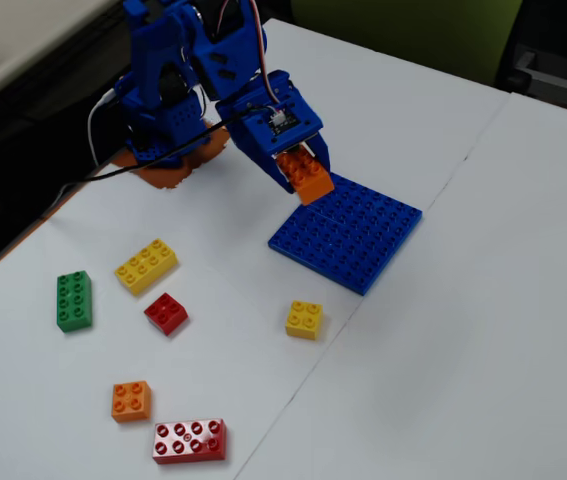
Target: Pick up the 2x4 orange block and go up the 8x8 blue block.
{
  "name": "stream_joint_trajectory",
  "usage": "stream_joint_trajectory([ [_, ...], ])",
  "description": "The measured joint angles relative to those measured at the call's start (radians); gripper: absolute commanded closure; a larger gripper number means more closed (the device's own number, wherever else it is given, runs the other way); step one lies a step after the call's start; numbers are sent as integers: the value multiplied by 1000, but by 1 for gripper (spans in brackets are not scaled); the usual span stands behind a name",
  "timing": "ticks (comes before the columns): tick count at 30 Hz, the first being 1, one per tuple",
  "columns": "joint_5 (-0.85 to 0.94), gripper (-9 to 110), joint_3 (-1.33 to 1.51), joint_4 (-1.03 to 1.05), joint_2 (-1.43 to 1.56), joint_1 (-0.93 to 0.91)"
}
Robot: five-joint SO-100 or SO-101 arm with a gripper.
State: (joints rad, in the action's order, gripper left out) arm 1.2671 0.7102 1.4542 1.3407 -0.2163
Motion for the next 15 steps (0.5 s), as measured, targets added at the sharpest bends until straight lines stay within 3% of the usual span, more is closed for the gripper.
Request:
stream_joint_trajectory([
  [15,126,101,25,41,9,181],
])
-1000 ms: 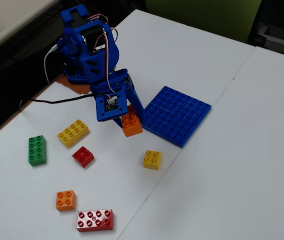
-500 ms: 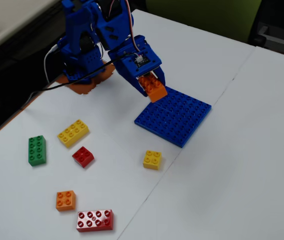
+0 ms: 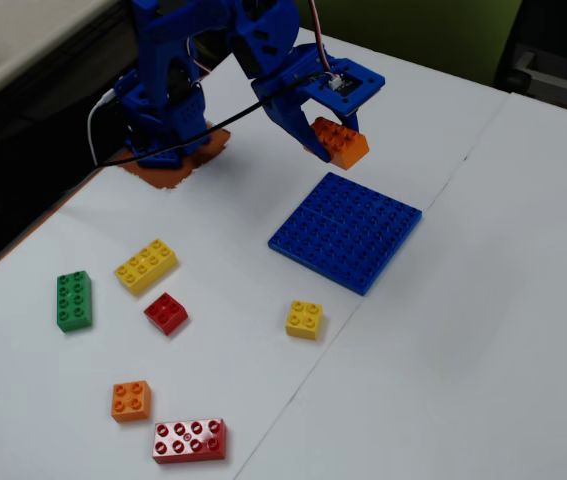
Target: Pick up the 2x4 orange block and go up the 8x8 blue block.
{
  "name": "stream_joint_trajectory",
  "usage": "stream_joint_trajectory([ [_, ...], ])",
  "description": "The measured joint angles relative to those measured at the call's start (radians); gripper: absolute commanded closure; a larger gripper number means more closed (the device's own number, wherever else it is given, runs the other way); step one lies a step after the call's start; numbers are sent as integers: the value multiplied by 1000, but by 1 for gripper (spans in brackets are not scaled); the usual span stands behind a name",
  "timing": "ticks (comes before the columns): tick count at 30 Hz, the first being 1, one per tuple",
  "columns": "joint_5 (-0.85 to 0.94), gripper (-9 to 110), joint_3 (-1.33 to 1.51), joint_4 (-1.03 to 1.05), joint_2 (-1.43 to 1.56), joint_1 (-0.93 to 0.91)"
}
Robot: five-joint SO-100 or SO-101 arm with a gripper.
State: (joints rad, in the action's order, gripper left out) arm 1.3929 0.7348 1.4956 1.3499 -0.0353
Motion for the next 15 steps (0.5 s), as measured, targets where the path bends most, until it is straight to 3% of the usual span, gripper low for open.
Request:
stream_joint_trajectory([
  [15,94,101,2,-20,-106,54],
])
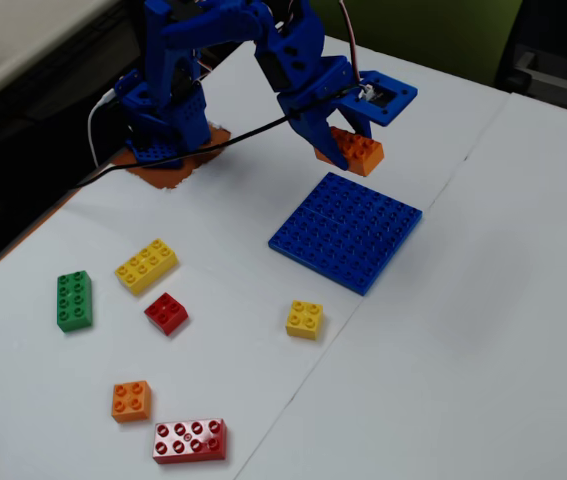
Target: Pick up the 2x4 orange block and go up the 8x8 blue block.
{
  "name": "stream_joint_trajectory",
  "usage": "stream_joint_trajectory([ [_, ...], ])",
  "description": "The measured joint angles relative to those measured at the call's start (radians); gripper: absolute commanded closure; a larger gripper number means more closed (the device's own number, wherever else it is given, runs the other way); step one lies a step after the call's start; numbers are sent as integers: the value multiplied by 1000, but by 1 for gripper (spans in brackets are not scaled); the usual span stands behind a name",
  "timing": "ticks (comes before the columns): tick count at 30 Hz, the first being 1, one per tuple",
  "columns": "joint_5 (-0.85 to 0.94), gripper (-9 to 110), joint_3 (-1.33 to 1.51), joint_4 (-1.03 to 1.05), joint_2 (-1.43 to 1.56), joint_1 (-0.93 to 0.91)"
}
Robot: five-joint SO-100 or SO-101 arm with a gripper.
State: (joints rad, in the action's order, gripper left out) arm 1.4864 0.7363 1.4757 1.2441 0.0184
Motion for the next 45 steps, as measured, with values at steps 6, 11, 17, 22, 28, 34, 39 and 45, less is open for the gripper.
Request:
stream_joint_trajectory([
  [6,37,101,0,0,-23,0],
  [11,44,101,-3,2,-32,0],
  [17,48,101,-6,12,-44,0],
  [22,48,101,-14,12,-63,0],
  [28,48,101,-26,12,-74,-2],
  [34,75,101,-26,12,-86,-2],
  [39,83,101,-26,12,-95,-2],
  [45,91,101,-28,12,-98,-2],
])
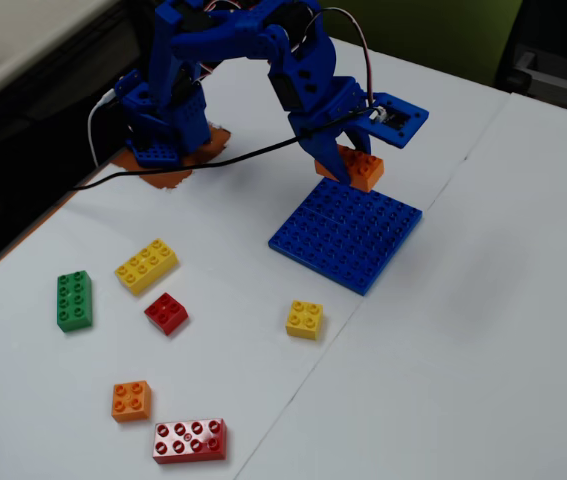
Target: Pick up the 2x4 orange block and go up the 8x8 blue block.
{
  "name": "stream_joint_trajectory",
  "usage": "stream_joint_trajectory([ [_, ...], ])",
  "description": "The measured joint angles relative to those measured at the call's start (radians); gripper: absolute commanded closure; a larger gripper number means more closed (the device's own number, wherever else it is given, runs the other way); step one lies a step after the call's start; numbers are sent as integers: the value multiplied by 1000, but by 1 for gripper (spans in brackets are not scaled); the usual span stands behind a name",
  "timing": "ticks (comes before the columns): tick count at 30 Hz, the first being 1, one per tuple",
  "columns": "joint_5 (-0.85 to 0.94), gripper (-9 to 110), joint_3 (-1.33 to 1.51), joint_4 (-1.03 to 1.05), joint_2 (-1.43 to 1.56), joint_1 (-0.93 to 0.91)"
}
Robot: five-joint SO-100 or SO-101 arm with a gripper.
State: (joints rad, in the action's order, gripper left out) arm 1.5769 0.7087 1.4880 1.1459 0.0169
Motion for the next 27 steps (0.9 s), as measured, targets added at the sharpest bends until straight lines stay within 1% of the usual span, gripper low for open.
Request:
stream_joint_trajectory([
  [27,2,101,-2,-2,-12,-5],
])
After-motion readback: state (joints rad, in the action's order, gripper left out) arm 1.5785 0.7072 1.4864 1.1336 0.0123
